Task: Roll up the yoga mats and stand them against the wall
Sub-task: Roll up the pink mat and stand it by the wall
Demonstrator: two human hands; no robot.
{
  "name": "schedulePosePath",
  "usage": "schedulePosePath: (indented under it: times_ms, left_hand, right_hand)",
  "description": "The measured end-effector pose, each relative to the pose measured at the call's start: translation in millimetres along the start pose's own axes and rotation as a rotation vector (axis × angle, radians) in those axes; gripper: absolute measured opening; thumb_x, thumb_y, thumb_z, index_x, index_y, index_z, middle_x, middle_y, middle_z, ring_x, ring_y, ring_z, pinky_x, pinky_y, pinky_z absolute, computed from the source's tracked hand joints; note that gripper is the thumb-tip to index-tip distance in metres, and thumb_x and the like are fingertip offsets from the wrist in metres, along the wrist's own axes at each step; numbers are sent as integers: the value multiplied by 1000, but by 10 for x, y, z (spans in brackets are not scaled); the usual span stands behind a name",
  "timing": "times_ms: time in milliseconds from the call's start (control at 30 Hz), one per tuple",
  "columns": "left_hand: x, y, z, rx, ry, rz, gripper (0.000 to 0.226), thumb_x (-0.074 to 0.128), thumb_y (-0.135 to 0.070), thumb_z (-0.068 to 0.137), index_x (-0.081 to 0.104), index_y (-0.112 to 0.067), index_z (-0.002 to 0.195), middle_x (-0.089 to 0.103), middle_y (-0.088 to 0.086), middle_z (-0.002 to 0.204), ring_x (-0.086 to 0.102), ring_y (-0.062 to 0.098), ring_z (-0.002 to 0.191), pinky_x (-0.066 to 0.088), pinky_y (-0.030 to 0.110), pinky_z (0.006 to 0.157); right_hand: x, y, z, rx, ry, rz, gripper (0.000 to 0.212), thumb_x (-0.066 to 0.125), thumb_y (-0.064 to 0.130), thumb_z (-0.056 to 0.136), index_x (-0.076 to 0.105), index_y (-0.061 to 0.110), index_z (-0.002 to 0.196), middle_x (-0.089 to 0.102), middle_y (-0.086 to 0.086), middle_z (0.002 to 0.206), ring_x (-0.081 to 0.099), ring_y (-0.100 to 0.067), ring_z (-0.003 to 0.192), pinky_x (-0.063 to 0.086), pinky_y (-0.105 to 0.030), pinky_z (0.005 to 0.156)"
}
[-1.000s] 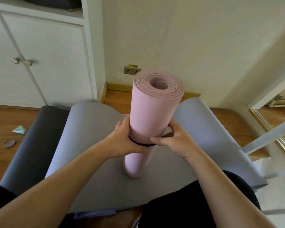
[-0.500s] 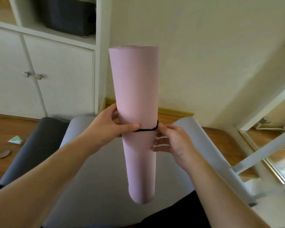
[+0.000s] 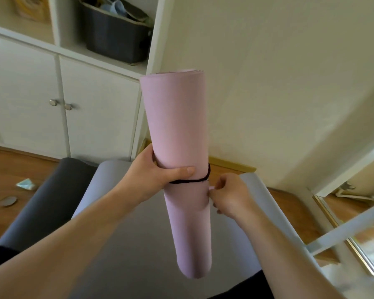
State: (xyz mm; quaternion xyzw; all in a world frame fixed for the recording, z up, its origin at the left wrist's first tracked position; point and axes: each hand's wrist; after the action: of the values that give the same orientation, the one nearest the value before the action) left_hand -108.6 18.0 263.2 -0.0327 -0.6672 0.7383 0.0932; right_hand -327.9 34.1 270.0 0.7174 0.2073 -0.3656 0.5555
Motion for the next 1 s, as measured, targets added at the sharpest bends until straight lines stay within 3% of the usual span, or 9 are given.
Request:
schedulePosePath:
  times_ms: [167, 267, 367, 567, 633, 700, 767, 867, 1000]
  left_hand:
    - [-29, -128, 72, 25, -37, -66, 85, 103, -40, 60, 58, -34, 132, 75, -16, 120, 73, 9, 111, 63, 44, 91]
    - [38, -97, 114, 49, -77, -15, 103, 105, -54, 47, 56, -37, 136, 73, -18, 124, 70, 8, 116, 61, 42, 94]
    - [169, -88, 157, 85, -103, 139, 107, 102, -64, 41, 52, -45, 134, 71, -25, 121, 69, 3, 111, 62, 38, 88]
    - [153, -204, 587, 207, -126, 259, 103, 102, -56, 52, 46, -49, 139, 65, -25, 126, 65, -1, 109, 60, 35, 90]
    - [31, -236, 789, 202, -78, 308, 109, 101, -51, 58, 40, -49, 148, 48, -19, 142, 53, -5, 117, 51, 29, 98]
    - [-102, -255, 1025, 143, -47, 423, 112, 98, -48, 66, 30, -50, 156, 33, -12, 146, 43, 5, 124, 42, 31, 106]
    - [-204, -284, 1260, 124, -35, 493, 109, 93, -38, 75, 25, -53, 157, 32, -10, 143, 44, 17, 129, 46, 40, 110]
    - [-319, -285, 1644, 140, 26, 380, 102, 80, -8, 87, 26, -56, 158, 45, -9, 144, 59, 16, 122, 57, 38, 95]
    - [-477, -99, 2281, 36, 88, 299, 106, 68, 11, 85, 30, -55, 158, 54, -5, 143, 63, 20, 121, 58, 44, 99]
  right_hand:
    - [-284, 44, -52, -80, -226, 85, 11, 61, 17, 85, 64, 27, 90, 76, 0, 87, 68, -28, 73, 57, -46, 67]
    - [-558, 459, -214, -317, -179, 248, 49, 72, 37, 67, 61, 39, 115, 70, 16, 110, 71, -19, 84, 57, -42, 73]
    - [-736, 958, -381, -388, 8, 91, 100, 90, 62, 61, 38, 38, 142, 59, 25, 122, 70, -2, 94, 56, -24, 78]
    - [-597, 1238, -119, -474, -296, 154, 91, 96, 57, 56, 38, 43, 125, 58, 30, 107, 55, 13, 89, 42, -8, 63]
    - [-527, 1249, 51, -522, -362, 186, 89, 98, 53, 57, 45, 40, 127, 60, 29, 108, 58, 7, 88, 41, 1, 62]
    - [-439, 1247, 280, -564, -384, 210, 94, 100, 49, 57, 50, 34, 135, 63, 25, 113, 61, -1, 96, 40, 4, 67]
    - [-320, 1248, 576, -587, -374, 244, 95, 102, 44, 56, 50, 34, 135, 63, 26, 112, 65, -2, 97, 43, 2, 67]
    - [-90, 1246, 1139, -547, -334, 363, 98, 101, 48, 46, 50, 38, 129, 64, 29, 111, 64, 10, 99, 47, -3, 66]
    - [334, 1208, 2094, -492, -279, 467, 110, 102, 46, 41, 54, 30, 138, 70, 20, 123, 67, 5, 108, 61, -26, 84]
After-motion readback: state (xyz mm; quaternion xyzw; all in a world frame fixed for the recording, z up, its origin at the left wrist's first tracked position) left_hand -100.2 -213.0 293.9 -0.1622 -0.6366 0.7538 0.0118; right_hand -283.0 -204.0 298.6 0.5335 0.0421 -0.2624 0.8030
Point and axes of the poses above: each hand's wrist, its own z-axis towards the middle knuckle, its own x-axis out of the palm, y = z × x
